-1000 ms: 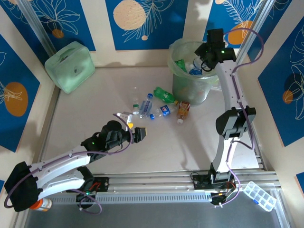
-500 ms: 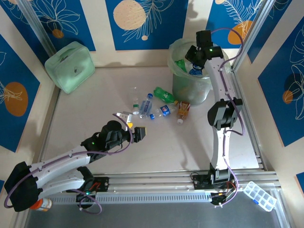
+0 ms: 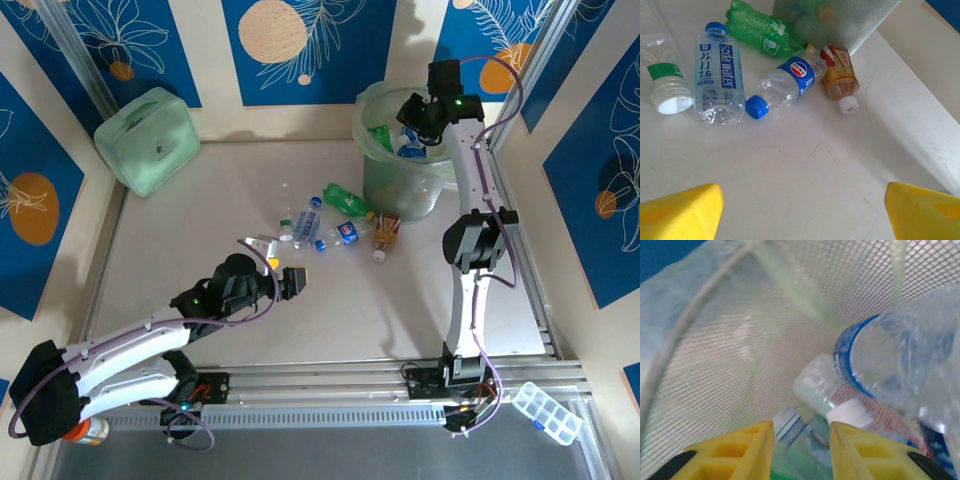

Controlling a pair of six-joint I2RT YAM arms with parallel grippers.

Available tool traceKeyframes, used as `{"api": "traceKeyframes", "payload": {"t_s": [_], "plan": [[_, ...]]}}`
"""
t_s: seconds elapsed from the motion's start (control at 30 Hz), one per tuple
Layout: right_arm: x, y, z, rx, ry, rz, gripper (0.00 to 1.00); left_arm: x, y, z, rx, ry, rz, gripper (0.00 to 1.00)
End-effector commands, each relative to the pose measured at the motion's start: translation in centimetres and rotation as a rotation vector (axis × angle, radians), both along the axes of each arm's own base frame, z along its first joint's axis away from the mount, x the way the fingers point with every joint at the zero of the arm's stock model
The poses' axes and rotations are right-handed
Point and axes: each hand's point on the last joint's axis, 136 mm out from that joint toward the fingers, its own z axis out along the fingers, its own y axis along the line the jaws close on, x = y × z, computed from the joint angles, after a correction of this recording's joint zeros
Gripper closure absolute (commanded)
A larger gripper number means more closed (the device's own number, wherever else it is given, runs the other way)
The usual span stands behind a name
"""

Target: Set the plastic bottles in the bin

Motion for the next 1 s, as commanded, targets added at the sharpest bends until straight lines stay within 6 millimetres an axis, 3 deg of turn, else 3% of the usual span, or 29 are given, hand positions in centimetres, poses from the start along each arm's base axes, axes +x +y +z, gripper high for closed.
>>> {"api": "traceKeyframes", "payload": {"t_s": [0.0,0.13,0.27,0.43,0.57,0.7,0.77,0.97], "plan": [[-4.0,2.3,8.7,0.021,-0.192,0.128,0.63,0.1,0.2,0.8,0.014,-0.039,0.004,0.16],[-7.8,4.6,11.1,0.005,-0.292,0.227,0.61,0.3,1.0,1.3,0.026,-0.059,0.036,0.16],[-12.5,7.5,10.7,-0.001,-0.357,0.306,0.59,0.7,1.2,1.9,0.03,-0.047,0.066,0.15],[-18.5,10.8,6.6,-0.028,-0.381,0.382,0.61,1.7,1.4,2.4,0.056,0.004,0.129,0.15],[-22.4,12.1,1.4,-0.035,-0.325,0.381,0.61,4.3,2.3,1.4,0.108,0.107,0.219,0.15],[-24.9,13.1,-4.5,-0.044,-0.265,0.372,0.59,8.7,3.8,0.1,0.093,0.221,0.315,0.14],[-25.5,12.9,-6.4,-0.059,-0.252,0.345,0.56,11.2,4.9,-0.4,0.13,0.253,0.367,0.13],[-26.4,11.0,-9.4,-0.073,-0.292,0.24,0.5,18.8,6.9,-3.0,0.258,0.36,0.456,0.04]]}}
